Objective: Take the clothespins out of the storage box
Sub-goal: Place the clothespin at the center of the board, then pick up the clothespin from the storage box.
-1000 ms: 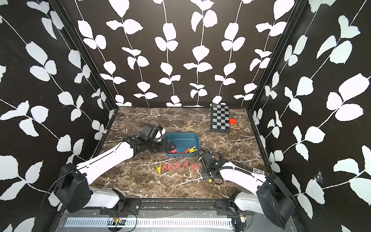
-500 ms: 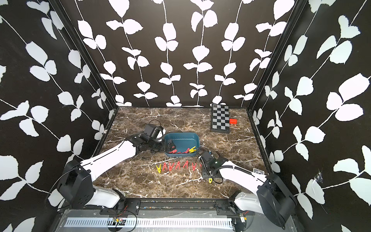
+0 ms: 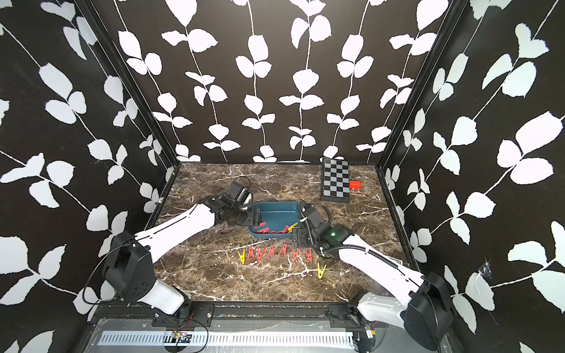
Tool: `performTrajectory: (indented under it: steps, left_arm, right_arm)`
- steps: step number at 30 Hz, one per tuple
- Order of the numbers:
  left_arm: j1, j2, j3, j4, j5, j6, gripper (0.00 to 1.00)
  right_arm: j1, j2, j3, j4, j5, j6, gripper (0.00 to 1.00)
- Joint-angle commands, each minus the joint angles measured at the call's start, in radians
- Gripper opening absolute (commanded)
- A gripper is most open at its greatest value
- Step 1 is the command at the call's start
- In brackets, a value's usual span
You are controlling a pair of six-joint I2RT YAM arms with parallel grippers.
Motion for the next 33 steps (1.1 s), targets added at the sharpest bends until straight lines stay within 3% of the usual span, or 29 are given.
performTrajectory:
  steps: [1, 12, 33]
  left_arm:
    - [0.003, 0.009, 0.042, -0.028, -0.019, 0.049, 0.78]
    - [0.001, 0.177, 0.184, -0.047, -0.006, 0.223, 0.52]
    - [-0.002, 0.479, 0.396, -0.141, -0.096, 0.373, 0.31]
  right_arm:
    - [0.004, 0.056, 0.052, 0.057, -0.018, -0.042, 0.99]
    - [-0.025, 0.156, 0.127, 0.138, -0.104, -0.071, 0.99]
    - [-0.117, 0.206, 0.146, 0.195, -0.246, -0.088, 0.99]
